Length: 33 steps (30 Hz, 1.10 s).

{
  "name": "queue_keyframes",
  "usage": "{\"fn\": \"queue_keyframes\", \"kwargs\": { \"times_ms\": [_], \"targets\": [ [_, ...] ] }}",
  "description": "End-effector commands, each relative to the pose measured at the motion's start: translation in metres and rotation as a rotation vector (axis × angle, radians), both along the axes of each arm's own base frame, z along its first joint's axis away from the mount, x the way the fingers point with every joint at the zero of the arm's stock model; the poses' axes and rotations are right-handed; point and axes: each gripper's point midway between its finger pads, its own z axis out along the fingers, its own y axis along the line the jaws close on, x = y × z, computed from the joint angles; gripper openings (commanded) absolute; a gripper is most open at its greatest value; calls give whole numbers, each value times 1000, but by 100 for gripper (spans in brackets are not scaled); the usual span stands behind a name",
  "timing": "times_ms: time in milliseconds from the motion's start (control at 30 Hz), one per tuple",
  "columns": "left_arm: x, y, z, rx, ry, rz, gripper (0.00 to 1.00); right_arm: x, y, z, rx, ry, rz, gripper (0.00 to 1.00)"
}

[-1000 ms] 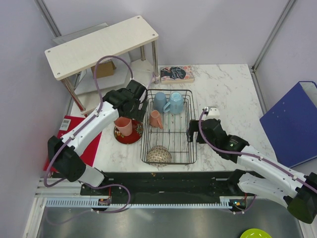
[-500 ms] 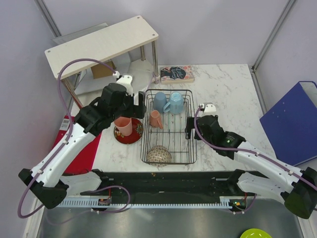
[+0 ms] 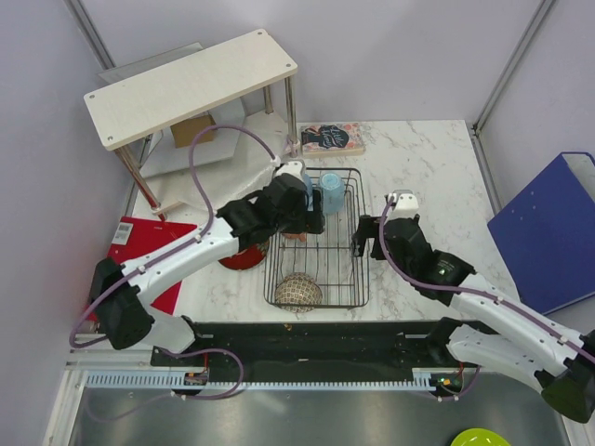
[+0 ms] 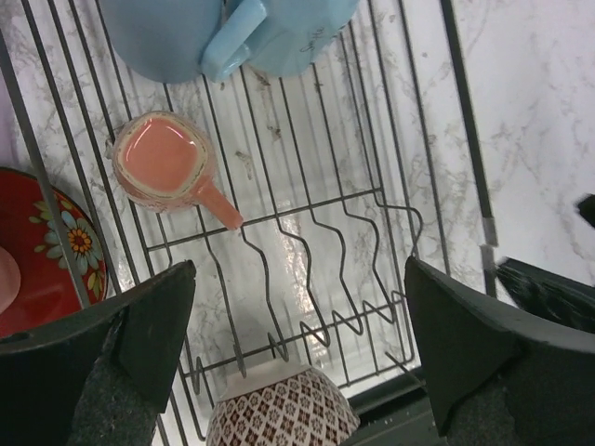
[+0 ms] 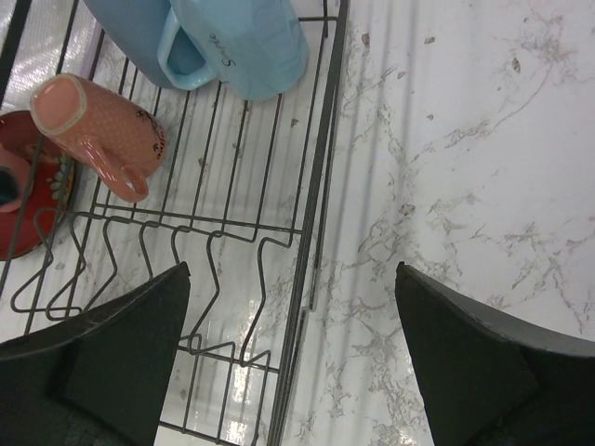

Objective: Unload the mixed dishes from the dish rack
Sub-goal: Pick up the cup from the dish rack.

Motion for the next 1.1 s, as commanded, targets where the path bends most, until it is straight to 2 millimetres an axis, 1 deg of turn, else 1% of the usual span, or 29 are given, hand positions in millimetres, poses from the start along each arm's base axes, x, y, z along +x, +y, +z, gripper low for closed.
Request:
{"fn": "queue_keyframes", "kwargs": {
  "times_ms": [0,33,67,100,133,233,367,400,500,567,600,633,700,767,867,1067],
  "targets": [
    [28,4,-2,31,-73,235,99,2,-10,41,64,-108,-42,98],
    [34,7,-3,54,-82,272,99,0,-12,47,80,-123,-43,98],
    [37,8,-14,80,-63,301,99,-1,-13,50,81,-127,-45,98],
    [39,10,-19,94,-57,323,99,-1,-14,51,82,-129,-43,98],
    [40,16,-21,120,-58,359,99,-2,-15,51,83,-130,-45,98],
    [45,22,-32,119,-49,437,98,-3,-15,44,76,-111,-44,98],
    [55,18,-44,117,-30,478,97,-5,-13,35,77,-90,-41,98],
    [57,16,-53,130,-15,482,97,-5,-12,34,77,-86,-41,98],
    [64,13,-63,126,13,491,96,-5,-12,34,79,-86,-38,98],
    [69,12,-74,139,36,495,96,-5,-13,35,79,-90,-38,98],
    [69,13,-77,142,45,499,95,-6,-13,35,80,-93,-39,98],
    [70,13,-85,146,59,506,95,-6,-14,36,81,-96,-40,98],
    [72,18,-91,152,69,525,93,-7,-16,35,79,-100,-44,98],
    [74,25,-100,159,87,552,92,-7,-17,33,74,-96,-46,98],
    [75,29,-110,165,107,567,90,-7,-16,29,70,-86,-43,98],
    [73,30,-124,191,125,565,83,-6,-14,24,63,-75,-40,98]
  ]
}}
